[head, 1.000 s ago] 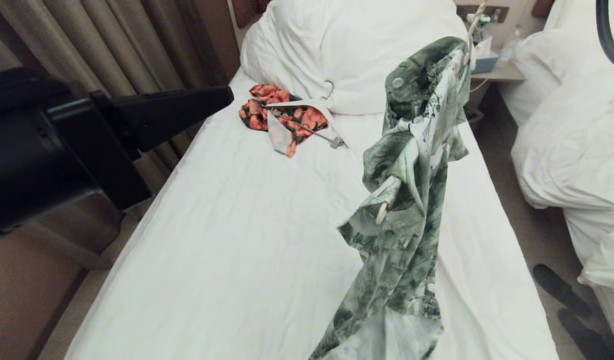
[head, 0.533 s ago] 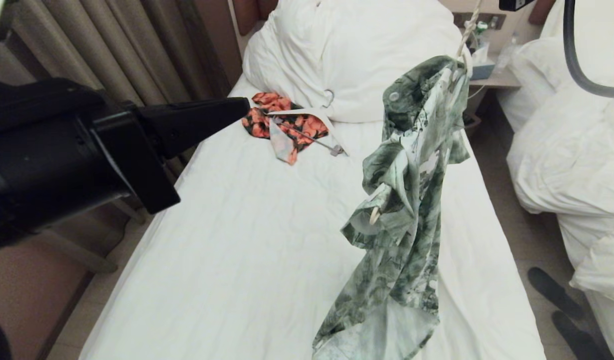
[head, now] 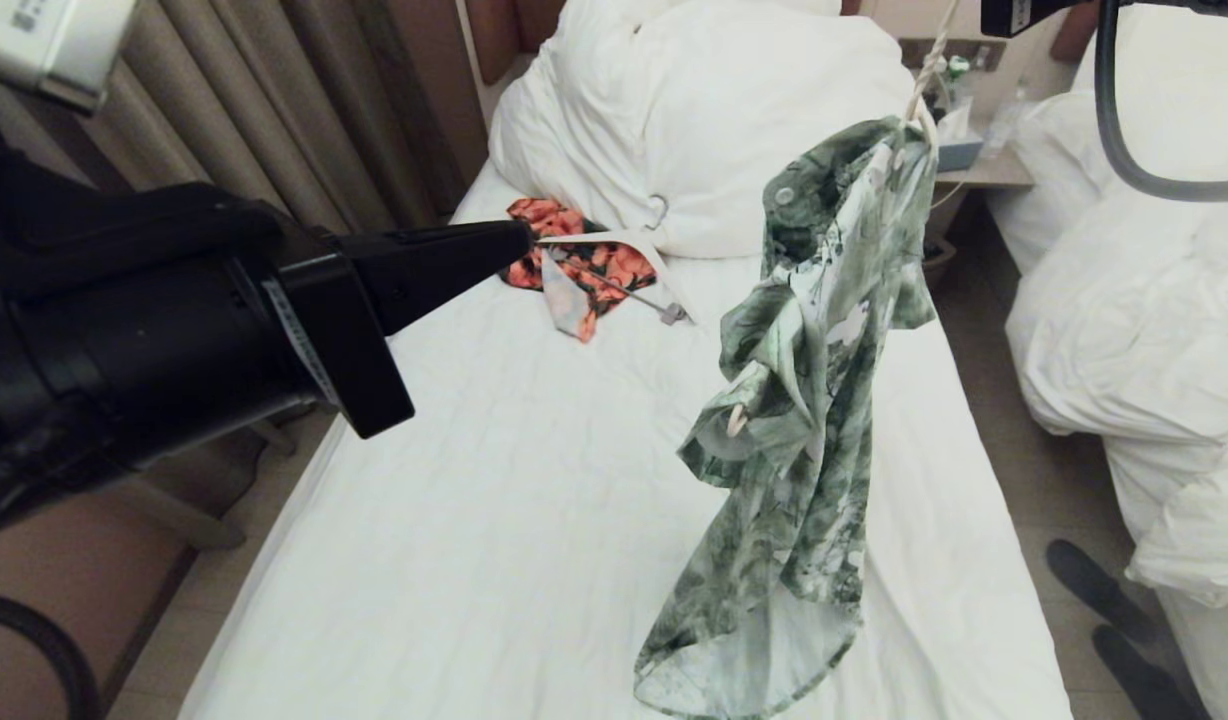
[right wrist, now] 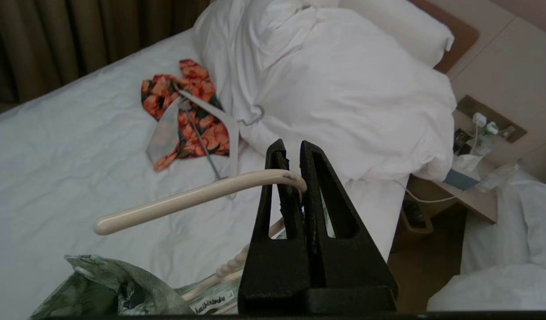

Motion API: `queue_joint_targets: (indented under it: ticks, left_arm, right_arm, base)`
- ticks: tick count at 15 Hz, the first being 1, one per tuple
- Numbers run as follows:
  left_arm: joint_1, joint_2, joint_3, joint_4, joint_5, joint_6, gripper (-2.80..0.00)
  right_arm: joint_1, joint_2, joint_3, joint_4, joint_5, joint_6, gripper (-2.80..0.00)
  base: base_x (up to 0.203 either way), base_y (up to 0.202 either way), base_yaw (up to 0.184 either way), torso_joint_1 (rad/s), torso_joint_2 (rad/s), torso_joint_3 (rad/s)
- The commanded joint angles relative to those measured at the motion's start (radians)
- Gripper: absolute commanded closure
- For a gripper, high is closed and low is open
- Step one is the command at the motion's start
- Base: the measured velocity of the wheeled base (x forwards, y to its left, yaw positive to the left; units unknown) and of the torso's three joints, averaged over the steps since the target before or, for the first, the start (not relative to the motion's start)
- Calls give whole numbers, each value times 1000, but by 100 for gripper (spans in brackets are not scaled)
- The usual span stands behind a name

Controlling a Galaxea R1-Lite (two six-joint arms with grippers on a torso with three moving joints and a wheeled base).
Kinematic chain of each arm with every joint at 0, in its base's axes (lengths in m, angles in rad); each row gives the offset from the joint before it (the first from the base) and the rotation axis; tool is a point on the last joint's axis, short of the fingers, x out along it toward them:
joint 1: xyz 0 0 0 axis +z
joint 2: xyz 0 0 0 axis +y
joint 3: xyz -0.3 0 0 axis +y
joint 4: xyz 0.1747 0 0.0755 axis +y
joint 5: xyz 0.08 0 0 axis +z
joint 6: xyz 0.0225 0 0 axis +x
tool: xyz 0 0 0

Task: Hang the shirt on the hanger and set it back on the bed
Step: Take the clothes hanger out of the clothes

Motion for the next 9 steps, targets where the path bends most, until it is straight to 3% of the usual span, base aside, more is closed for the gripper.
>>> queue_joint_targets:
  ticks: [1,9]
  left_arm:
    - [-1,1,0,-2,1,0,0]
    - [-6,-9,0,-2,0,0,0]
  right_arm:
    - [-8,4,-1,-9,-2,0,0]
    - [-31,16,1,-28,-98,2,0]
  base:
    - [0,0,0,140,-317,-171]
    - [0,0,0,133,-278,-153]
